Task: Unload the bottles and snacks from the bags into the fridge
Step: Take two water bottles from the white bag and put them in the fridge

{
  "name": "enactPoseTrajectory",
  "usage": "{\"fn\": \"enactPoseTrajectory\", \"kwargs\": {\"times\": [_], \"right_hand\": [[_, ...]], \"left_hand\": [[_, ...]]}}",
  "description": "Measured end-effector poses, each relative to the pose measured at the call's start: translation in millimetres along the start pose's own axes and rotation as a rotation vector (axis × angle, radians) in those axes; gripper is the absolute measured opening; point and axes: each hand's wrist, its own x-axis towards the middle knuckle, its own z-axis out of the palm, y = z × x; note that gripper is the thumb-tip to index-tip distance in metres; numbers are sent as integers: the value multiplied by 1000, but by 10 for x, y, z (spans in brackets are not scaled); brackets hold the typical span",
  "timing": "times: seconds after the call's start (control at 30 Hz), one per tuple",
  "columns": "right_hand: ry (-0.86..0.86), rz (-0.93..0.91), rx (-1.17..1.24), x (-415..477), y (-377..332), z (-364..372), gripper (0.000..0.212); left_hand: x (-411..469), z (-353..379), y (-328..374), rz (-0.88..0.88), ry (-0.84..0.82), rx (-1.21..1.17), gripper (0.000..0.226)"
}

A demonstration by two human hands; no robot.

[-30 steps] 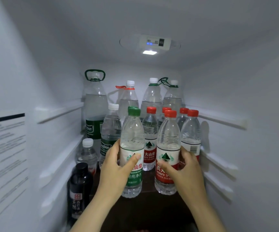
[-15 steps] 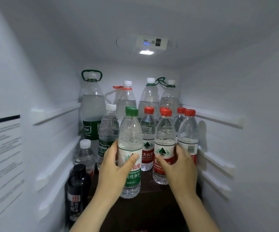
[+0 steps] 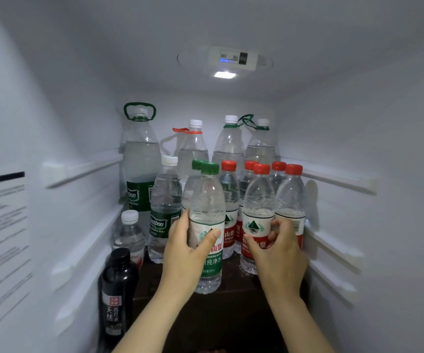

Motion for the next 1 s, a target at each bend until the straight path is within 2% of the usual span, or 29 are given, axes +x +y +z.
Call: {"fn": "enactPoseTrajectory", "kwargs": {"times": [0.23,0.43,0.8,1.0], "right_hand": [[-22,-9,26,8,34,-7,51],[-72,-19,42,11,60,-50,50],[-125,30,69,-10,72,-142,45],[-139,58,55,-31,65,-208,41]], "left_hand": [[35,160,27,-8,-3,58,65],[66,305,59,-4,57,216,76],[104,425,68,45,68,258,62],[101,467,66,52,71,282,62]]}}
